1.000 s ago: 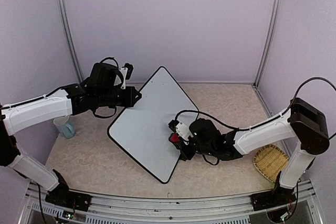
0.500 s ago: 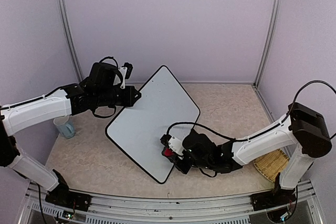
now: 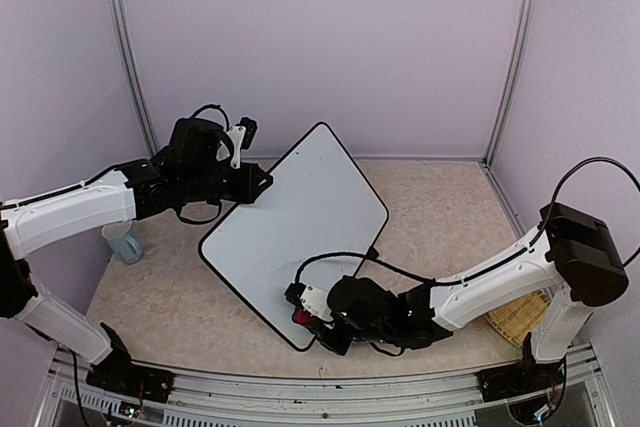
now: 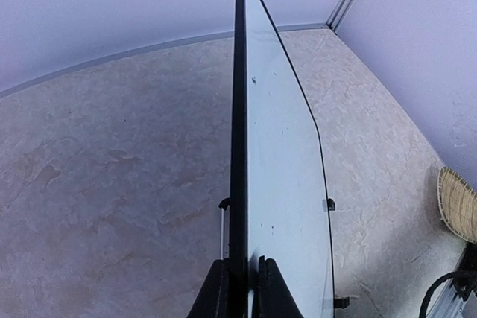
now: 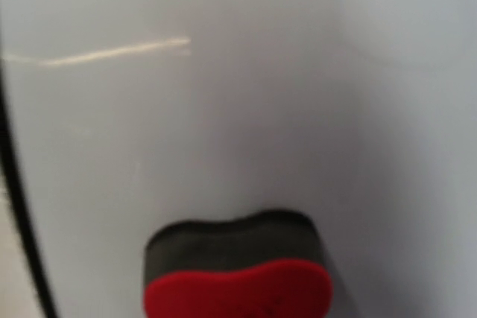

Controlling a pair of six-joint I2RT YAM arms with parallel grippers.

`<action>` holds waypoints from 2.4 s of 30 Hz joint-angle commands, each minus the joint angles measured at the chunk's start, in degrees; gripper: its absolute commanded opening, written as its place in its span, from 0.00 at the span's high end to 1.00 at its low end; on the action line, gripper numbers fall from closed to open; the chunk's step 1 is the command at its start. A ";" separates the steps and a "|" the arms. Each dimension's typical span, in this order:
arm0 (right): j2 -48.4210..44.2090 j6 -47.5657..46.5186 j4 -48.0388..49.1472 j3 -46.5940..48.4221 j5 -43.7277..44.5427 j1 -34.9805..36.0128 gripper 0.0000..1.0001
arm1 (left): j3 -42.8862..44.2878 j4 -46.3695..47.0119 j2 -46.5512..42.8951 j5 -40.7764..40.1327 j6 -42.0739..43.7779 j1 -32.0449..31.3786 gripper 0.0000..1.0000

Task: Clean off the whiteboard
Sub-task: Erase the whiteboard at the center of the board, then place the whiteboard eraser at the center of the board.

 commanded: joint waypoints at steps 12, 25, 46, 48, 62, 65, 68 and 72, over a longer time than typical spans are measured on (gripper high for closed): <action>-2.53 0.41 -6.32 2.97 -2.15 2.61 0.78 | -0.60 -3.57 1.25 -1.36 0.59 -1.75 1.00; -23.57 10.68 -16.71 -2.19 12.45 -6.66 0.74 | 1.14 -4.52 1.18 -1.41 0.88 -0.69 0.81; -26.84 25.86 -27.73 -8.20 13.23 -28.88 0.70 | 7.35 -5.94 3.27 -2.13 0.49 -1.22 0.51; -24.81 26.01 -27.43 -7.69 12.03 -30.01 0.70 | 7.16 -5.83 2.94 -2.63 0.37 -1.26 0.47; -14.23 26.49 -27.10 -4.81 7.55 -35.15 0.64 | 7.98 -5.52 -3.09 -5.16 0.76 -0.54 0.11; -13.27 26.43 -26.87 -4.58 6.53 -36.14 0.60 | 8.03 -5.71 -3.84 -5.38 0.73 -0.52 0.08; -12.46 26.30 -26.77 -4.35 6.09 -36.91 0.52 | 7.51 -5.86 -5.06 -5.75 0.66 -0.44 0.07; -11.74 26.14 -26.71 -4.04 5.70 -37.79 0.50 | 6.16 -5.76 -7.96 -6.07 0.13 -0.26 0.07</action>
